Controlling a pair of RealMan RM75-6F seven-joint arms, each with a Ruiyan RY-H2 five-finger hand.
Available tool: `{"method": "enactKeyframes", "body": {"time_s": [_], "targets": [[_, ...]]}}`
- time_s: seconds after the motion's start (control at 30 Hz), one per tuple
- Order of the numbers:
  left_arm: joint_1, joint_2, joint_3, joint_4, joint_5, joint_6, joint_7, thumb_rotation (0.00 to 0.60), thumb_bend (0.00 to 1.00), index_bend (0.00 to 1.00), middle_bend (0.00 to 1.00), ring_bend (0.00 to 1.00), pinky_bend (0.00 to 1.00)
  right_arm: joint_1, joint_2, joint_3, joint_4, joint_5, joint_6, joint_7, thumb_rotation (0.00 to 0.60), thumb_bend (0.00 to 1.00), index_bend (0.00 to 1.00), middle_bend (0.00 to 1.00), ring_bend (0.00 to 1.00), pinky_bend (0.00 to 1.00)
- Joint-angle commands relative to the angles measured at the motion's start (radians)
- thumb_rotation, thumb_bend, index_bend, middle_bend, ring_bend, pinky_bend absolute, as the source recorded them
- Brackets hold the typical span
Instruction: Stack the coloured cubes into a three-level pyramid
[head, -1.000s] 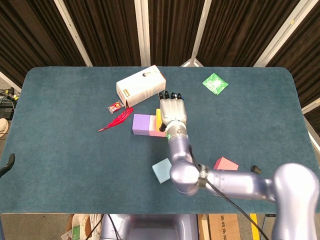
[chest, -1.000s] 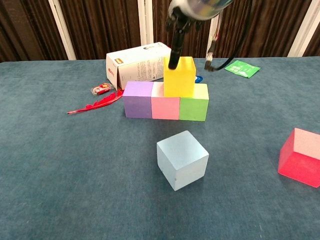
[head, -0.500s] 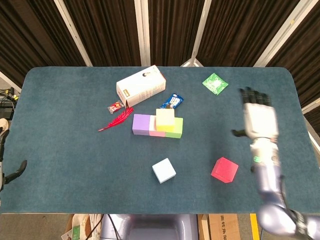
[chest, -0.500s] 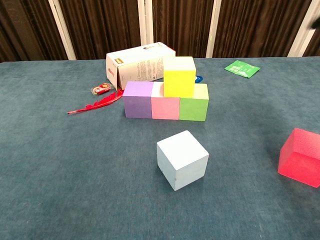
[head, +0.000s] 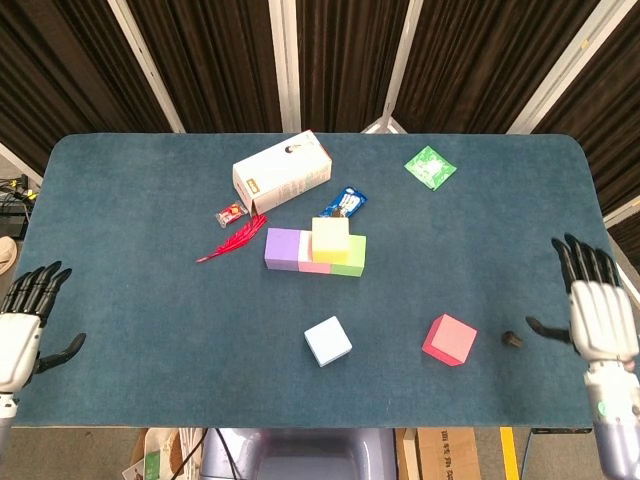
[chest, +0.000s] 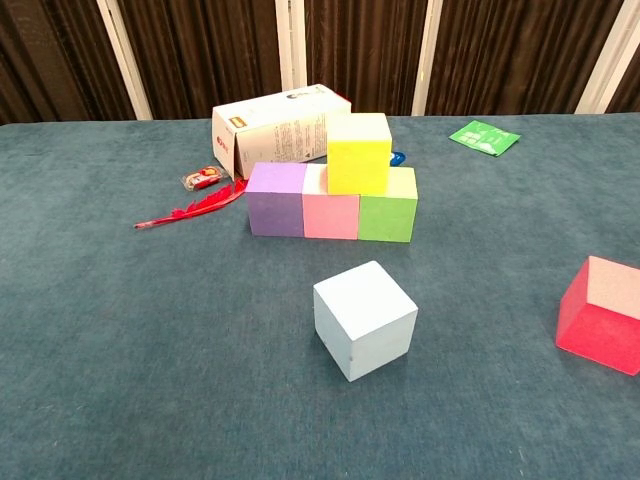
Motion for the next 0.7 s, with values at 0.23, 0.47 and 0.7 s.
{"method": "enactKeyframes", "body": {"time_s": [0.23, 0.47, 0.7], "targets": [[-0.21, 0.16, -0.026, -0.127, 0.107, -0.271, 0.098, 0.6, 0.31, 0.03, 0.0, 0.0, 0.0, -0.132, -0.215, -0.1, 0.258, -0.082, 0.056, 0.158, 0.6, 0.09, 0.0, 0.0, 0.0, 0.0], [-0.386, 0.228, -0.054, -0.176, 0.078, -0.526, 0.02, 0.6, 0.31, 0.03, 0.0, 0.0, 0.0, -0.141, -0.244, -0.064, 0.294, -0.035, 0.05, 0.148, 0.6, 0.09, 0.0, 0.0, 0.0, 0.0], [-0.511, 0.18, -0.06, -0.123, 0.124, -0.64, -0.052, 0.6, 0.31, 0.03, 0.0, 0.0, 0.0, -0.15, -0.267, -0.037, 0.299, 0.005, 0.063, 0.089, 0.6, 0.09, 0.0, 0.0, 0.0, 0.0]]}}
